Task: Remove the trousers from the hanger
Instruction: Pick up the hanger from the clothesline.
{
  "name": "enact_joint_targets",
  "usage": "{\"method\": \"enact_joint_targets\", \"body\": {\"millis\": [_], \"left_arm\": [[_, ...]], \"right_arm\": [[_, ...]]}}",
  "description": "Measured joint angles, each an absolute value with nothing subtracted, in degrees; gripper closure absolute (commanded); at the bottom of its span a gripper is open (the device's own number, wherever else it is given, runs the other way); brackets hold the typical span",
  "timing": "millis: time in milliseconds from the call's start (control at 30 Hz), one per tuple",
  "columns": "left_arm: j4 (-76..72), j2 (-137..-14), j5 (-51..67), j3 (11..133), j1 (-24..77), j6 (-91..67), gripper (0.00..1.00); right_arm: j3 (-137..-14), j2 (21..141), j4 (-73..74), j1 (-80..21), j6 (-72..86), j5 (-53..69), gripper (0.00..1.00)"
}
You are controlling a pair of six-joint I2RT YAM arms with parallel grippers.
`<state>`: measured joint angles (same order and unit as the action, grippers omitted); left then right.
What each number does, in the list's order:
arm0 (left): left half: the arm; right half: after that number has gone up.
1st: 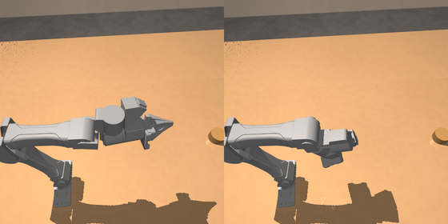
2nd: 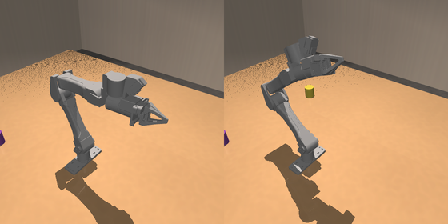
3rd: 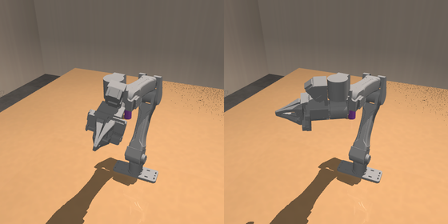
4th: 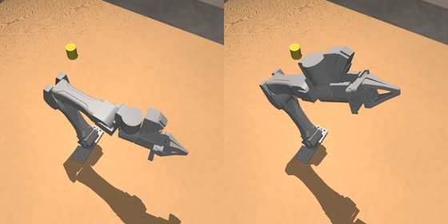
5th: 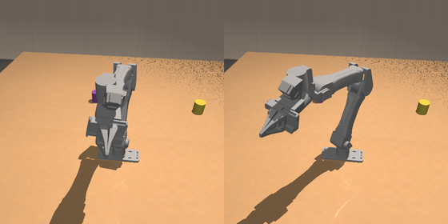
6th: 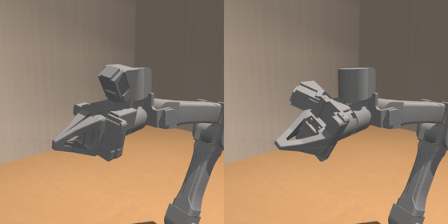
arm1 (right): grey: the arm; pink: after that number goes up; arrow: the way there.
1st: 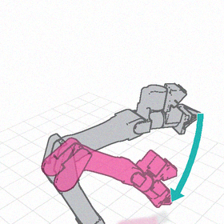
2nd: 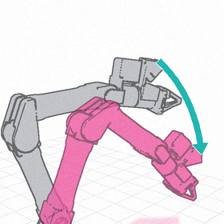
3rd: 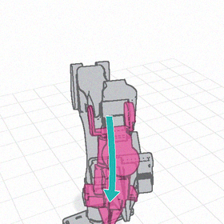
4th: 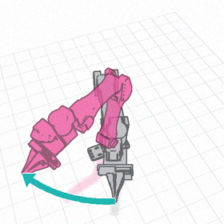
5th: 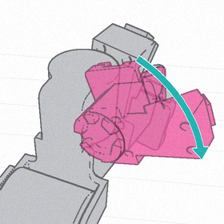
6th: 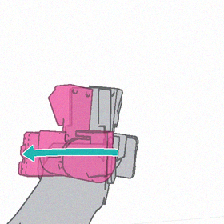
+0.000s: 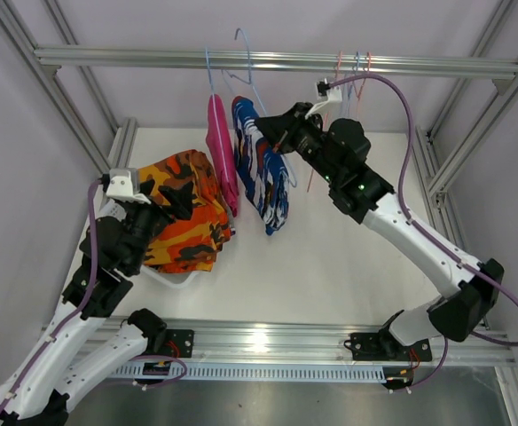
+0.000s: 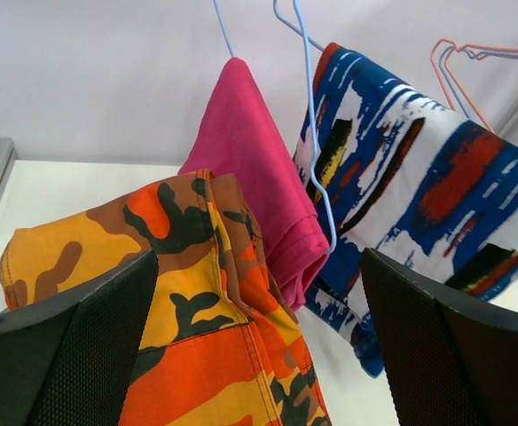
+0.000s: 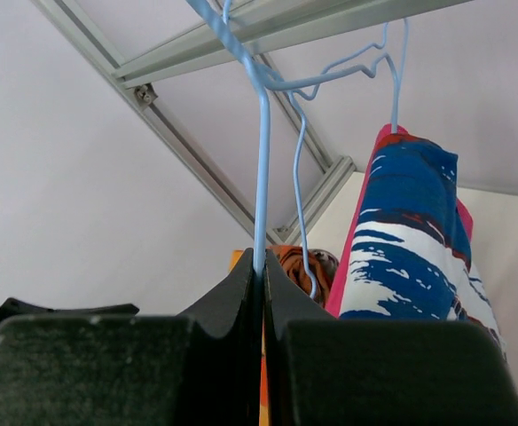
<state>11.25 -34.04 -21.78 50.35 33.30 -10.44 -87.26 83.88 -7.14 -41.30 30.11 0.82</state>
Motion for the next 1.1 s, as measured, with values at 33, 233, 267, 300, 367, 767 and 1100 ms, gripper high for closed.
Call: {"method": "enact_joint_targets", "body": {"millis": [33, 233, 267, 300, 367, 767, 1100], "left_arm": [[11.25, -34.11, -21.65, 50.35, 33.45, -10.44, 0.01], [11.25, -34.61, -20.91, 50.35, 34.89, -10.2, 0.0], [11.25, -34.76, -20.75, 50.35, 35.22, -10.07, 0.01], [11.25, -34.89, -20.71, 50.35, 35.64, -10.0, 0.01], [11.22, -35.29, -20.53, 50.35, 36.53, -10.0, 0.01], [9.15, -39.51, -19.55, 48.31, 52.93, -7.46, 0.0], [6.33, -49.08, -31.9, 47.03, 75.16, -2.76, 0.01]], "right_arm": [[-86.21, 82.7, -7.03, -41.52, 29.82, 0.32, 1.0], [-77.89, 73.76, -7.11, -43.35, 27.55, -3.9, 1.0], [-76.31, 72.29, -7.18, -43.72, 27.18, -4.67, 1.0], [-75.13, 71.2, -7.07, -44.03, 26.92, -5.28, 1.0], [-72.38, 68.77, -7.05, -44.93, 26.33, -6.81, 1.0], [-58.89, 59.33, -6.24, -52.18, 22.72, -20.23, 1.0], [-49.19, 53.47, -8.73, -54.83, 22.39, -31.77, 1.0]]}}
